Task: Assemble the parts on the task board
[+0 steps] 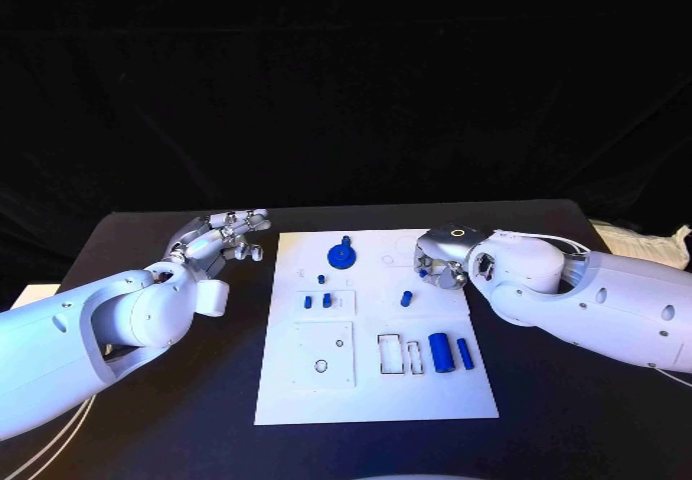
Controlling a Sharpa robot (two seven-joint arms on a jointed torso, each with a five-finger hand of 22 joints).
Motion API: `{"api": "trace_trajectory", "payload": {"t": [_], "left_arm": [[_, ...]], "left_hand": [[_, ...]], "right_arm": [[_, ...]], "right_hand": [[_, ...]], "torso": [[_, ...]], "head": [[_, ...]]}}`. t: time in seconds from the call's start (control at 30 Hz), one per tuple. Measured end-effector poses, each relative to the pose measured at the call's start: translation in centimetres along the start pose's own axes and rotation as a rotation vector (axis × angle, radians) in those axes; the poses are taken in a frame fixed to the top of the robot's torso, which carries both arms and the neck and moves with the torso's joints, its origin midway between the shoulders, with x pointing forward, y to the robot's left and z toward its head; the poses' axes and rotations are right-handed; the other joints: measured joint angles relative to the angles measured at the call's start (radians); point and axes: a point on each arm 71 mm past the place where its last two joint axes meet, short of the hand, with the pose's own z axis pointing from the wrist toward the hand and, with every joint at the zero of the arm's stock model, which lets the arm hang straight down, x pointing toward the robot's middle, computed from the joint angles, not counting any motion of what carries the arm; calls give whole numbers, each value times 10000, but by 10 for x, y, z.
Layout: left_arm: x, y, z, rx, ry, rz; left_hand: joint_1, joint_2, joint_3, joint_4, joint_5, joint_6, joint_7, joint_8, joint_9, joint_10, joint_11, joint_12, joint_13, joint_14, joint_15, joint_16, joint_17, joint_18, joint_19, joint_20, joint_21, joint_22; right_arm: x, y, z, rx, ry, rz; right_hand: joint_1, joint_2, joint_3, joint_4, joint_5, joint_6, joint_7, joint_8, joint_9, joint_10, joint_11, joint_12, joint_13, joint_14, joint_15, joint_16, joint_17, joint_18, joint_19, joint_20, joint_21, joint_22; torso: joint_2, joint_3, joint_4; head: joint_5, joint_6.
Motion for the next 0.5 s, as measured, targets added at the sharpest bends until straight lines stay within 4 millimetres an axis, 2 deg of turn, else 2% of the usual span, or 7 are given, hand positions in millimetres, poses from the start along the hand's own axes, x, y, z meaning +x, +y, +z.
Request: {"api": "trace_trajectory", "payload": {"t": [0.1, 0.17, 0.3, 0.43, 0.5], "left_arm": [[0, 0, 0, -3, 1, 0], [0, 0, 0, -6, -1, 1], [0, 0, 0, -11, -3, 6], [0, 0, 0, -17, -5, 9], [-1, 0, 0, -21, -6, 10]], "left_hand": [[0, 0, 0, 0, 0, 0, 0, 0, 0, 0, 0, 0, 0, 0, 0, 0, 0, 0, 0, 0, -36, 0], [0, 0, 0, 0, 0, 0, 0, 0, 0, 0, 0, 0, 0, 0, 0, 0, -5, 0, 0, 0, -36, -4], [0, 0, 0, 0, 0, 0, 0, 0, 0, 0, 0, 0, 0, 1, 1, 0, -16, -1, 0, 0, -36, -19], [0, 0, 0, 0, 0, 0, -1, 0, 0, 0, 0, 40, 0, 1, 1, 0, -16, 1, 0, 0, -36, -19], [42, 42, 0, 0, 0, 0, -1, 0, 1, -35, -33, 40, 0, 1, 1, 0, -31, 0, 0, 0, -36, -29]], "right_arm": [[0, 1, 0, -12, -36, -1], [0, 1, 0, -12, -71, 15], [1, 1, -1, -12, -146, 90], [2, 0, -2, 13, -231, 207], [2, 0, -2, 28, -265, 261]], "right_hand": [[-60, 61, 0, 0, -75, 131, -23, -5, -3, 78, -2, 0, 1, 0, 0, 0, 0, -1, 0, 0, 56, 64], [-206, 127, 15, 16, -164, 220, -36, -8, 3, 211, -12, -2, 10, -9, 9, 77, 0, 1, 73, 69, 127, 177], [-300, 220, 53, 54, -166, 346, -87, 46, 77, 358, -37, -3, 27, -37, 37, 123, -1, 1, 162, 53, 229, 359], [-372, 301, 76, 30, -186, 418, -60, 73, 141, 481, -89, -7, 26, -37, 37, 166, -1, 0, 234, 53, 291, 461], [-331, 392, 137, -31, -211, 441, -84, 73, 142, 519, -52, -23, 26, -37, 37, 166, -2, 0, 233, 53, 297, 497]], "torso": [[0, -1, 2], [-1, -1, 3], [-1, -2, 4], [-1, -5, 10], [-2, -5, 11]], "head": [[-12, -7], [-19, -8], [-31, -2], [-35, 7], [-35, 12]]}}
